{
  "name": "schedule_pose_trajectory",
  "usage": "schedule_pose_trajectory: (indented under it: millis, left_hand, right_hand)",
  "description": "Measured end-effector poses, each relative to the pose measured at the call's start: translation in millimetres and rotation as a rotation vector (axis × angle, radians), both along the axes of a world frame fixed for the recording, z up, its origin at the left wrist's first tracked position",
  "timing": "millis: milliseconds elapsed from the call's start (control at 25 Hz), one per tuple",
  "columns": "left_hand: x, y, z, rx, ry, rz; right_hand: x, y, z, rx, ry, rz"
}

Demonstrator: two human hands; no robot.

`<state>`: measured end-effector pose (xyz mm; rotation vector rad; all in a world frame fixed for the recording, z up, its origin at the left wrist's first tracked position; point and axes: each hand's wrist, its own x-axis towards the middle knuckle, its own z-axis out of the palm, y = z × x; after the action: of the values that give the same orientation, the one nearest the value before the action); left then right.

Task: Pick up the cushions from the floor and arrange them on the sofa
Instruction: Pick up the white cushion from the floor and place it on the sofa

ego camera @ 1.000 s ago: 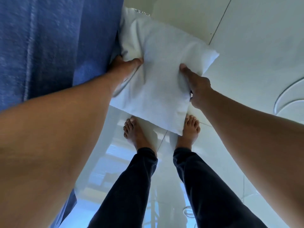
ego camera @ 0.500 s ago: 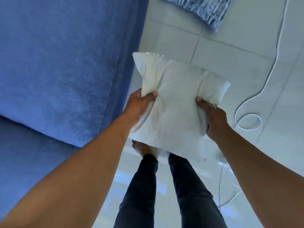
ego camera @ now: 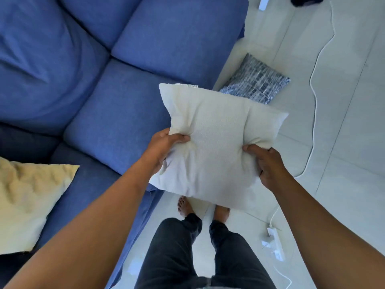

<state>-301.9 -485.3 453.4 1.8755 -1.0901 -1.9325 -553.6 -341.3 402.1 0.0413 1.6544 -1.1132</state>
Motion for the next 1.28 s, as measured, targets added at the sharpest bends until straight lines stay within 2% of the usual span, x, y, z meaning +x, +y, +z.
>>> schedule_pose_trajectory:
  millis: [240,640,1000,1280]
  left_hand:
    - [61.6,-7.1,45.8,-0.120,0.079,0.227]
    - [157.6,-82.2,26.5,-0.124,0.157,0.511]
    - [249.1,-158.3,30.5,-0.153,0.071,0.686]
    - [287.1,-186.6,30.3,-0.169,-0.008,0.861]
  right_hand:
    - [25.5,-60.8,55.2,-0.057,0.085,0.187]
    - [106.3,-233.4,73.1,-0.058,0.174,0.502]
    - [199.6,-376.8,89.8,-0.164,0.095,0.640]
    - [258.5,-476.7,87.9,-0.153,0.080,0.915]
